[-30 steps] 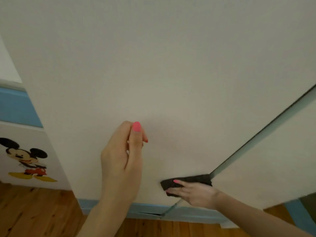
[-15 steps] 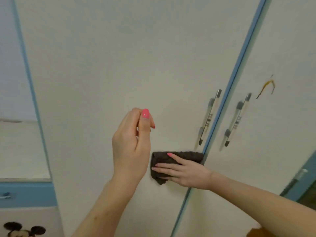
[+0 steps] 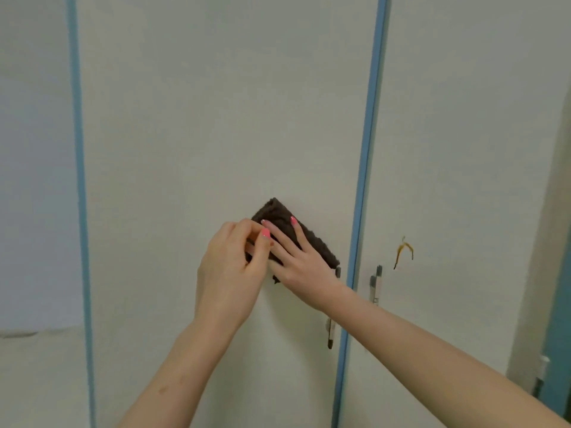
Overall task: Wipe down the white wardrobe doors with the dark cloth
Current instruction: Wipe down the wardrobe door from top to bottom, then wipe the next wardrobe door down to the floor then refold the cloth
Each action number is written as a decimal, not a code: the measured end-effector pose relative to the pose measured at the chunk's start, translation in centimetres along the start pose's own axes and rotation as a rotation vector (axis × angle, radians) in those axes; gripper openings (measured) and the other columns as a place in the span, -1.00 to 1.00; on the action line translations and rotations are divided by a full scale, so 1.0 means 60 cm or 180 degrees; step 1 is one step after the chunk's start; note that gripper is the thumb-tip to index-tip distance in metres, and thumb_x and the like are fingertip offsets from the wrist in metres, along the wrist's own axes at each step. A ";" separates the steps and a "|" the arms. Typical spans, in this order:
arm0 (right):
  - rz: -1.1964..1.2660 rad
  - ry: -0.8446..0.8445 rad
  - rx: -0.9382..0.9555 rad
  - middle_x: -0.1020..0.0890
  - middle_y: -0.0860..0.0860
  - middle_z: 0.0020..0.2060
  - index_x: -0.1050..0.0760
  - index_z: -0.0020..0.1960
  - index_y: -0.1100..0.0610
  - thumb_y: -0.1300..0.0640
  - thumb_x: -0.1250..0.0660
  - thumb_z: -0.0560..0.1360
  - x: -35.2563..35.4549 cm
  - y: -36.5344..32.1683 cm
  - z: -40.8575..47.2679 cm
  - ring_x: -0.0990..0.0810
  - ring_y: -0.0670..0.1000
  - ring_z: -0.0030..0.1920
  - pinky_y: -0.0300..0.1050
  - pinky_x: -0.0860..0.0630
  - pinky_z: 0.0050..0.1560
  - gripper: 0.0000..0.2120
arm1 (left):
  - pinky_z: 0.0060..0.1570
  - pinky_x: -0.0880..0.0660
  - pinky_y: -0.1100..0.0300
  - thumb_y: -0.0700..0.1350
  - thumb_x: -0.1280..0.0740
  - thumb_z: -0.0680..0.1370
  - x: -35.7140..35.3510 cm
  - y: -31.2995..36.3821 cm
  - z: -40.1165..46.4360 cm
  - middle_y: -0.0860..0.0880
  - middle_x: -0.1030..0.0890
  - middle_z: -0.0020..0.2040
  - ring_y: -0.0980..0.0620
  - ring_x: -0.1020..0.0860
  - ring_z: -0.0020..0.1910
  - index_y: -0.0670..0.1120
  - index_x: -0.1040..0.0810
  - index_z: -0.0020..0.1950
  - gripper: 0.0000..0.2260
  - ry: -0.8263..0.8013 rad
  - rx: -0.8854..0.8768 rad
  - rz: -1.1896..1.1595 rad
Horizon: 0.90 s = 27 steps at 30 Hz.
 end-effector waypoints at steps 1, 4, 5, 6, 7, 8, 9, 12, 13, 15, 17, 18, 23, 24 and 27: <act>-0.0035 0.0079 -0.0075 -0.24 0.21 0.47 -0.15 0.47 0.19 0.25 -0.30 0.49 0.013 0.025 0.012 -0.15 0.21 0.50 0.35 -0.21 0.37 -0.40 | -0.13 -0.50 0.08 0.02 -0.18 0.55 0.000 0.011 0.011 0.12 -0.50 -0.13 0.11 -0.53 -0.13 0.06 -0.50 -0.11 -0.87 0.0031 -0.0064 0.0012; -0.0309 0.0384 -0.0068 -0.24 0.20 0.47 -0.19 0.45 0.19 0.23 -0.30 0.51 0.054 0.112 0.042 -0.17 0.20 0.49 0.35 -0.19 0.38 -0.45 | -0.14 -0.45 0.15 -0.01 -0.19 0.55 -0.012 0.060 0.053 0.12 -0.51 -0.13 0.20 -0.50 -0.10 0.03 -0.50 -0.13 -0.86 0.0269 -0.0351 0.0004; -0.0369 0.0462 -0.0017 -0.25 0.20 0.46 -0.21 0.44 0.19 0.24 -0.25 0.54 0.062 0.141 0.048 -0.18 0.19 0.49 0.35 -0.20 0.38 -0.50 | -0.14 -0.45 0.16 -0.02 -0.20 0.55 -0.019 0.076 0.066 0.13 -0.51 -0.13 0.21 -0.49 -0.09 0.02 -0.51 -0.13 -0.86 0.0326 -0.0404 -0.0009; -0.0439 0.0526 -0.0024 -0.27 0.20 0.46 -0.22 0.43 0.18 0.26 -0.20 0.56 0.070 0.171 0.050 -0.20 0.19 0.48 0.35 -0.21 0.37 -0.54 | -0.14 -0.45 0.17 -0.03 -0.21 0.55 -0.031 0.093 0.077 0.14 -0.51 -0.13 0.21 -0.49 -0.08 0.03 -0.52 -0.13 -0.87 0.0377 -0.0477 -0.0023; -0.0566 0.0623 -0.0033 -0.29 0.19 0.45 -0.23 0.43 0.18 0.27 -0.16 0.57 0.081 0.212 0.050 -0.22 0.19 0.47 0.34 -0.22 0.37 -0.57 | -0.14 -0.45 0.17 -0.04 -0.21 0.55 -0.053 0.119 0.095 0.15 -0.51 -0.13 0.20 -0.49 -0.08 0.03 -0.52 -0.13 -0.88 0.0436 -0.0588 -0.0033; -0.0619 0.0697 -0.0036 -0.30 0.19 0.44 -0.25 0.42 0.17 0.27 -0.15 0.58 0.088 0.233 0.055 -0.23 0.19 0.47 0.34 -0.23 0.36 -0.59 | -0.14 -0.46 0.16 -0.04 -0.22 0.55 -0.062 0.131 0.106 0.15 -0.51 -0.13 0.18 -0.50 -0.09 0.04 -0.52 -0.13 -0.89 0.0474 -0.0652 -0.0024; -0.0669 0.0759 -0.0010 -0.31 0.18 0.44 -0.29 0.43 0.15 0.26 -0.15 0.59 0.095 0.256 0.061 -0.24 0.18 0.47 0.34 -0.23 0.36 -0.60 | -0.14 -0.46 0.15 -0.05 -0.23 0.55 -0.071 0.143 0.118 0.15 -0.51 -0.13 0.16 -0.50 -0.09 0.03 -0.52 -0.13 -0.89 0.0514 -0.0719 0.0013; -0.1002 0.0916 0.0103 -0.31 0.18 0.44 -0.36 0.43 0.11 0.25 -0.11 0.62 0.122 0.345 0.063 -0.23 0.18 0.47 0.33 -0.22 0.37 -0.62 | -0.14 -0.45 0.13 -0.05 -0.23 0.55 -0.117 0.201 0.168 0.14 -0.50 -0.14 0.17 -0.49 -0.12 0.03 -0.52 -0.13 -0.89 0.0745 -0.0959 0.0119; -0.1061 0.0966 0.0149 -0.30 0.18 0.45 -0.36 0.43 0.10 0.25 -0.10 0.62 0.132 0.376 0.067 -0.23 0.19 0.47 0.33 -0.22 0.37 -0.61 | -0.16 -0.44 0.14 -0.04 -0.22 0.55 -0.128 0.221 0.186 0.15 -0.49 -0.14 0.19 -0.49 -0.12 0.03 -0.51 -0.13 -0.89 0.0817 -0.1016 0.0146; -0.1224 0.1147 0.0193 -0.30 0.19 0.44 -0.36 0.43 0.10 0.27 -0.13 0.61 0.157 0.441 0.078 -0.23 0.19 0.47 0.34 -0.22 0.37 -0.60 | -0.19 -0.40 0.20 -0.02 -0.21 0.54 -0.145 0.266 0.229 0.17 -0.48 -0.14 0.21 -0.48 -0.13 0.04 -0.51 -0.14 -0.88 0.1011 -0.1128 0.0141; -0.1371 0.1286 0.0198 -0.30 0.18 0.44 -0.35 0.44 0.10 0.27 -0.14 0.60 0.177 0.497 0.092 -0.23 0.19 0.47 0.34 -0.21 0.38 -0.59 | -0.23 -0.37 0.28 0.00 -0.19 0.54 -0.152 0.305 0.271 0.16 -0.49 -0.15 0.19 -0.49 -0.14 0.03 -0.51 -0.13 -0.86 0.1179 -0.1222 0.0142; -0.1428 0.1343 0.0181 -0.30 0.18 0.45 -0.35 0.44 0.11 0.28 -0.12 0.60 0.186 0.523 0.100 -0.23 0.20 0.47 0.34 -0.21 0.38 -0.59 | -0.24 -0.36 0.31 0.00 -0.19 0.54 -0.155 0.325 0.291 0.15 -0.49 -0.15 0.17 -0.48 -0.15 0.02 -0.51 -0.13 -0.86 0.1253 -0.1271 0.0155; -0.1576 0.1597 -0.0117 -0.31 0.21 0.44 -0.38 0.42 0.14 0.29 -0.01 0.57 0.225 0.632 0.142 -0.24 0.22 0.46 0.35 -0.22 0.37 -0.55 | -0.21 -0.37 0.21 -0.02 -0.16 0.57 -0.160 0.409 0.386 0.08 -0.53 -0.11 0.07 -0.50 -0.11 -0.02 -0.53 -0.11 -0.82 0.1442 -0.1436 0.0301; -0.1597 0.1611 -0.0184 -0.31 0.22 0.44 -0.37 0.42 0.14 0.29 -0.02 0.55 0.231 0.649 0.149 -0.24 0.22 0.46 0.36 -0.21 0.37 -0.54 | -0.19 -0.36 0.20 -0.03 -0.16 0.57 -0.159 0.422 0.400 0.08 -0.54 -0.11 0.06 -0.50 -0.10 -0.03 -0.53 -0.11 -0.81 0.1449 -0.1472 0.0315; -0.1382 0.1755 -0.0613 -0.29 0.23 0.45 -0.34 0.44 0.13 0.33 -0.19 0.48 0.250 0.710 0.175 -0.21 0.23 0.47 0.38 -0.18 0.37 -0.47 | -0.18 -0.35 0.19 -0.03 -0.14 0.57 -0.149 0.459 0.435 0.11 -0.54 -0.12 0.05 -0.50 -0.09 -0.02 -0.53 -0.10 -0.80 0.1508 -0.1695 0.0373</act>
Point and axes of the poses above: each hand's wrist, its own z-axis towards the middle knuckle, its own x-axis out of the back of the hand, y = z × x, the point moved 8 cm from there along z, towards the middle knuckle
